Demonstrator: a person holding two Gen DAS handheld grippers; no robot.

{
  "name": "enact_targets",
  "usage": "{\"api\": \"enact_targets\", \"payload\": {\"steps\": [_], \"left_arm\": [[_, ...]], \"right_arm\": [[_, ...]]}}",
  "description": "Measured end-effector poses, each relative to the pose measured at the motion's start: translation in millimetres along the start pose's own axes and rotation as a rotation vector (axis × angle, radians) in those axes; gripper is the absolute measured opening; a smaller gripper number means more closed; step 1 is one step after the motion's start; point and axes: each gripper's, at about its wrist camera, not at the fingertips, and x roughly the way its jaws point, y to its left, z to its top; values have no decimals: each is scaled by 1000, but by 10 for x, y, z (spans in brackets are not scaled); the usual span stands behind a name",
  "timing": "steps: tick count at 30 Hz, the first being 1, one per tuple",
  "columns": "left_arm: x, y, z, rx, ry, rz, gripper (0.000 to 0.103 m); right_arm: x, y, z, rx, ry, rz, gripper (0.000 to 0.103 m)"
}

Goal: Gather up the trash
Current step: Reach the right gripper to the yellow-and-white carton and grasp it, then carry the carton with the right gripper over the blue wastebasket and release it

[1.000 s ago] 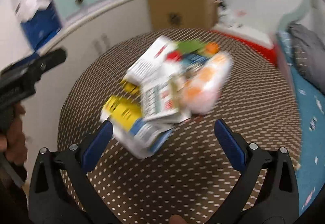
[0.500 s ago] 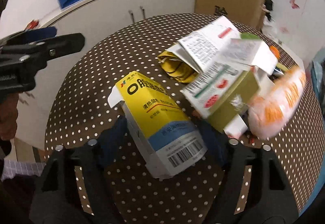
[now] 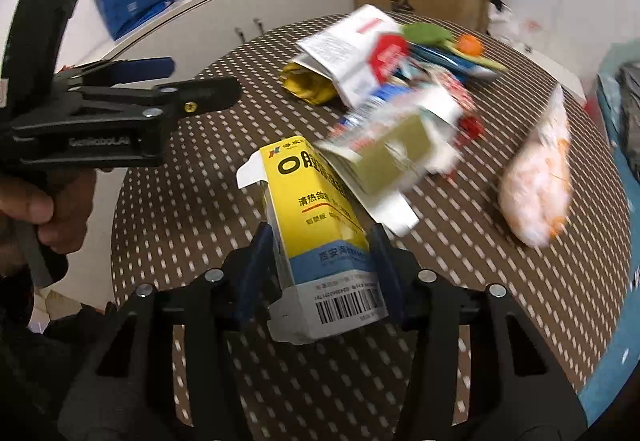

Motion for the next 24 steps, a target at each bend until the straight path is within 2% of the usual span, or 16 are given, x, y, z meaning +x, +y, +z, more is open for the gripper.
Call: {"api": "enact_targets", "payload": {"steps": [7,12,13,14,16,24], "left_arm": [[209,-504,87,86,36,-154,99],[384,-791,95,140,68,-206,99],[453,-841,92,144,84,-203,95],[502,-877,89,145,96,-203,79],[619,-911,77,130,146,-227,56],[443,-840,6,91,103,-254,53]], "right_arm": [[-310,-167,-369,63,3,-57,47],[-489,-372,-564,138,-15,-103,46],[-523,-418,-597,155,-22,-114,46],[-556,-465,-622,173,-31,-121,46],[-624,-544,-664,204,-52,-128,46],[-907,-920,-704,320,-175,-131,45]]}}
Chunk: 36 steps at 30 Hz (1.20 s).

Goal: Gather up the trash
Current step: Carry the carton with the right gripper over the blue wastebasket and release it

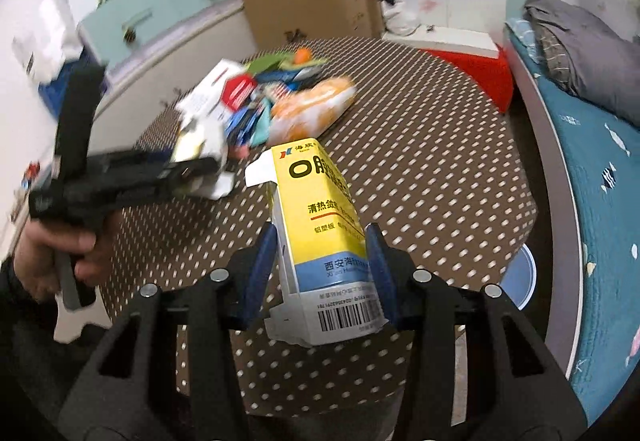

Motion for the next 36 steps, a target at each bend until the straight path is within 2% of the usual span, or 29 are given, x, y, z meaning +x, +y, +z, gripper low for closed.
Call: {"api": "enact_targets", "payload": {"steps": [3,9,13,17,22,26,33,36], "left_arm": [[-130,-4,12,-13,-13,-9,53],[-503,-250,290,31,-121,-23,52],[-605,-573,599,97,-181,-63,53],[-494,-1023,929,183,-219,-96,53],[-173,-1556,1247,250,-192,-162,53],[125,-1927,1364,296,-157,-192,53],[743,-2391,1539,340,-55,-217,53],[1044,-2584,1575,369,-8,-218,53]], "right_arm": [[-47,-114,108,43,-48,3,45],[-287,-571,350,127,-161,-46,45],[-425,-1023,499,187,-211,-115,45],[-455,-1573,477,285,-221,-166,45],[-187,-2394,311,451,-161,-228,45],[204,-3044,-16,582,-84,-252,45],[1000,-3763,-450,735,48,-254,46],[1276,-4006,-630,791,83,-255,56]]}}
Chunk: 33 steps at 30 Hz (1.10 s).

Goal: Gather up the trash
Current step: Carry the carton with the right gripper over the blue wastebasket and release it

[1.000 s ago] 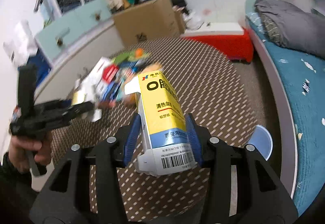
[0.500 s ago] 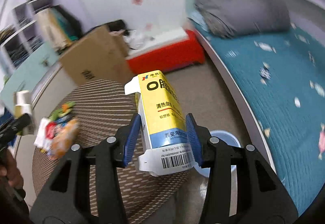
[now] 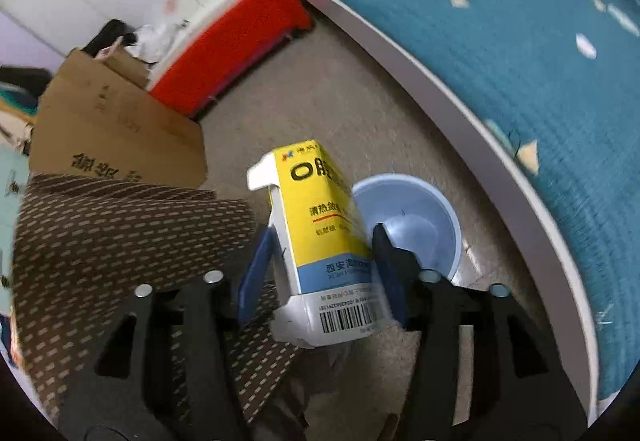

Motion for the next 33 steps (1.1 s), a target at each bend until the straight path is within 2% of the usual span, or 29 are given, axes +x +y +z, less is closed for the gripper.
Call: {"api": "enact_targets", "payload": {"steps": [2,4,6,12,18,19,21,22,26,33], "left_arm": [[269,-90,65,17,43,-10,53],[447,-162,92,33,74,-21,53],[661,-270,131,57,107,-29,53],[1153,-550,163,130,208,-55,53],[1532,-754,214,155,286,-91,55],[1591,-782,220,162,303,-98,57],[1663,-808,232,164,327,-85,83],[1679,-809,250,155,327,-69,96],[1577,-739,309,122,294,-48,96],[1100,-566,377,81,183,-14,96]], "right_arm": [[132,-115,10,33,22,1,71],[157,-249,14,79,11,-4,76],[89,-311,7,98,-8,-2,77],[-476,-423,29,112,-144,10,85],[-1061,-305,80,89,-281,11,90],[-1119,-288,101,85,-292,13,91],[-1232,-251,105,76,-318,13,94],[-1264,-238,113,74,-326,11,96],[-1371,-138,84,67,-347,3,97],[-1592,114,-25,14,-417,-44,97]]}}
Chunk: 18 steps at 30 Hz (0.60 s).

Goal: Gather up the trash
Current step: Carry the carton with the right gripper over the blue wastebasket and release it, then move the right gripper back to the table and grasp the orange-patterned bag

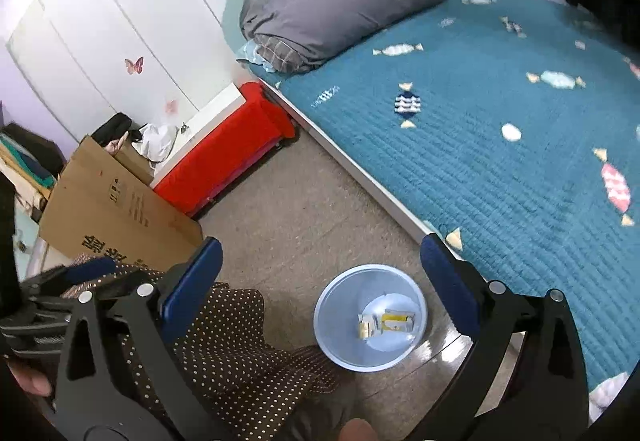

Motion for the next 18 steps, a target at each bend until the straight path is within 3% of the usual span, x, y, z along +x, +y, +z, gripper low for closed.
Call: {"api": "enact_targets", "payload": {"steps": [8,18], "left_arm": [[-632,76,-110,-19,-121,25,96],[-1497,176,-422,-43,-286,57,96]], "right_arm": [[-376,407,27,-77,-40,-34,97],[-938,949,-11,-152,-84,1,97]]}}
